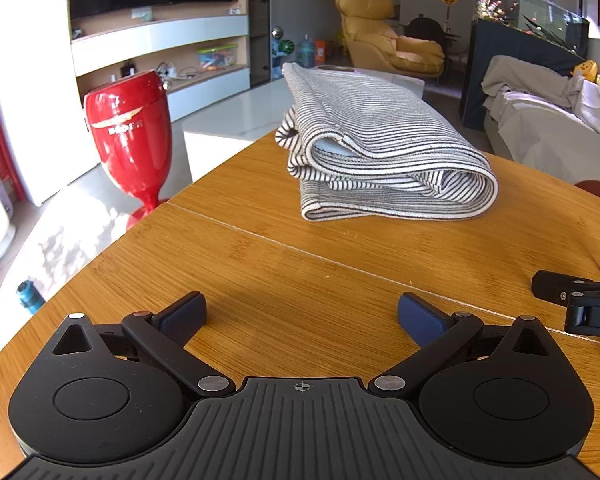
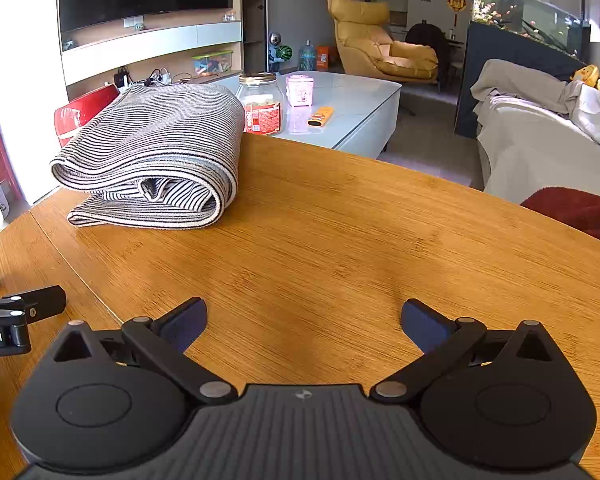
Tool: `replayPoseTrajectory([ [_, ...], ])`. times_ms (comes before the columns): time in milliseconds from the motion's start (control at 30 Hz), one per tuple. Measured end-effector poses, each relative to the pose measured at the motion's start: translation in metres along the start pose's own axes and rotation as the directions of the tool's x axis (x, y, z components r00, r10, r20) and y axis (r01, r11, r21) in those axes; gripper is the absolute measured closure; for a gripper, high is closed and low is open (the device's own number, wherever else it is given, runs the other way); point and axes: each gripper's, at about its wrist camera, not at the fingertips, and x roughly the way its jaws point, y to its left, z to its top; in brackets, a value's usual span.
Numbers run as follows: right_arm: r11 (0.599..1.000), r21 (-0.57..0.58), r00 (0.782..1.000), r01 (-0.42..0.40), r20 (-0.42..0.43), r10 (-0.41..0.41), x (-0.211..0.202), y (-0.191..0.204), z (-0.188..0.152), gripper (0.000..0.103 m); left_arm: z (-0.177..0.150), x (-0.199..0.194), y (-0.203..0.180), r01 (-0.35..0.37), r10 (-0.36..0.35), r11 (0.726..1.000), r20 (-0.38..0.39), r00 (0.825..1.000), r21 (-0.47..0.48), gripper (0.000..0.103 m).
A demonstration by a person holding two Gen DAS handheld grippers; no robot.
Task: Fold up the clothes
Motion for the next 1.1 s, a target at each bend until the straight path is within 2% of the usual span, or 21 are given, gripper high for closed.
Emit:
replayPoseTrajectory([
  [167, 1.0, -0.021, 1.0, -0.023, -0.001, 0.023, 0.0, 0.0, -0.001, 0.0, 0.0, 0.001, 0.001, 0.002, -0.002, 1.0, 0.0, 1.0, -0.001, 0.0],
  [700, 1.0, -0.015, 1.0, -0.017, 0.0, 0.017, 0.0, 0.002, -0.001, 0.0, 0.002, 0.001, 0.006, 0.028, -0.028, 0.999, -0.008, 1.0, 0.019, 0.0],
  [1100, 1.0, -0.014, 1.0, -0.016, 0.0, 0.016, 0.001, 0.002, -0.002, 0.0, 0.004, 0.002, 0.01, 0.009, -0.009, 1.0, -0.015, 1.0, -0.001, 0.0],
])
